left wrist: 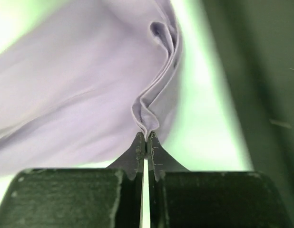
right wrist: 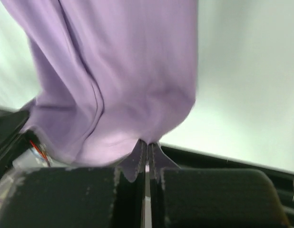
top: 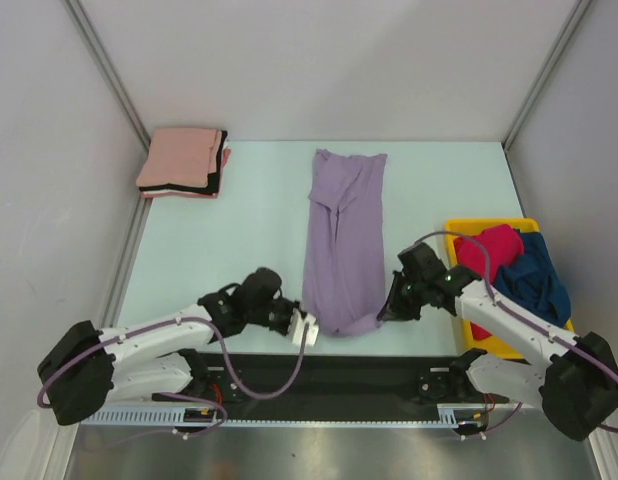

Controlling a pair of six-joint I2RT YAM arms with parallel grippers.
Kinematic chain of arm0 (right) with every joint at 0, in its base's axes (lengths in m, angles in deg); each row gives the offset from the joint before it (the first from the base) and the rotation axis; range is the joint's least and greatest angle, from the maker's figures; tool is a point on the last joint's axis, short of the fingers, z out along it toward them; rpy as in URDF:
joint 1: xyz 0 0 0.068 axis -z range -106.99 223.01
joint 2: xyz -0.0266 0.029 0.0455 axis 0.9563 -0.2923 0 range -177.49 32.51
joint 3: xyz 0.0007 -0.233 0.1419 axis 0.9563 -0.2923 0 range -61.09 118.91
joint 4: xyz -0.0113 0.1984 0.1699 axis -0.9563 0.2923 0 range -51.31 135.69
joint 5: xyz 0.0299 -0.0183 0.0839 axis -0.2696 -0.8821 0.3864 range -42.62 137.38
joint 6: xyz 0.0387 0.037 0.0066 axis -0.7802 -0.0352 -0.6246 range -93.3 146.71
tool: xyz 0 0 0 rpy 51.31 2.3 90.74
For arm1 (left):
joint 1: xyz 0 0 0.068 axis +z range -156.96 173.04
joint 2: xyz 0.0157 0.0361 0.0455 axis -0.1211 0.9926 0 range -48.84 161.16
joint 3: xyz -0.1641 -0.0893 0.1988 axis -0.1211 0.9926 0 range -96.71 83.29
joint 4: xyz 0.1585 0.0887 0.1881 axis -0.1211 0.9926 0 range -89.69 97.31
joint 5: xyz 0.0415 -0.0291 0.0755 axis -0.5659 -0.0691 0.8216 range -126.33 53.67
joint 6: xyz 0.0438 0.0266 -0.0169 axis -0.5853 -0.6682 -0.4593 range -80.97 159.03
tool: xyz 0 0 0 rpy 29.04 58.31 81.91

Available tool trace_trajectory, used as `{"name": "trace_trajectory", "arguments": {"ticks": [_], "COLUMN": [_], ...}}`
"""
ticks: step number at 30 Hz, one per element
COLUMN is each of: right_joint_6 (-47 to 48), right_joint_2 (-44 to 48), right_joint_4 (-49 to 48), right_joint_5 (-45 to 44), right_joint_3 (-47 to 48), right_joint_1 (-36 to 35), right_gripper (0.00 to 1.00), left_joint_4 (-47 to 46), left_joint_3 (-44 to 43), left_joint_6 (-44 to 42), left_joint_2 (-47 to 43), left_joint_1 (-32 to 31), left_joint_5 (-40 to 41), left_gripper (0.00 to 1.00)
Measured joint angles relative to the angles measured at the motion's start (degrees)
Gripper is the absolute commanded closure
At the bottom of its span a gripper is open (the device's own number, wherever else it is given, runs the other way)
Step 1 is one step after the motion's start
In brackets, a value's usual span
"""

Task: Fold and stack the t-shirts
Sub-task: Fold the tshirt

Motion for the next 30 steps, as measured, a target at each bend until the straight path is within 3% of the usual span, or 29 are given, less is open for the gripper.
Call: {"name": "trace_trajectory", "arguments": {"ticks": [5, 13, 20, 30], "right_joint_6": [7.7, 16.3, 18.8, 19.8], "right_joint_2": [-9.4, -27.1, -35.6, -43.9], "right_joint_4": [0.8, -2.6, -5.7, -6.8], "right_joint_5": [-0.6, -1.4, -0.6, 1.2], "right_joint_3": [11.3, 29.0, 34.6, 39.3], "right_joint_1": [8.7, 16.2, 19.5, 22.4], "right_gripper": [1.00, 1.00, 1.00, 1.00], "left_joint_4": [-1.2, 1.7, 6.4, 8.7], "left_joint_3": [-9.9, -25.6, -40.5, -50.4], "left_joint_6": [6.4, 7.3, 7.4, 10.3], "left_joint_2": [3.5, 22.1, 36.3, 46.4], "left_joint_1": [9.9, 18.6, 22.2, 23.3], "left_joint_5": [-2.3, -3.1, -0.5, 4.4], "left_gripper": [1.00, 1.00, 1.00, 1.00]}}
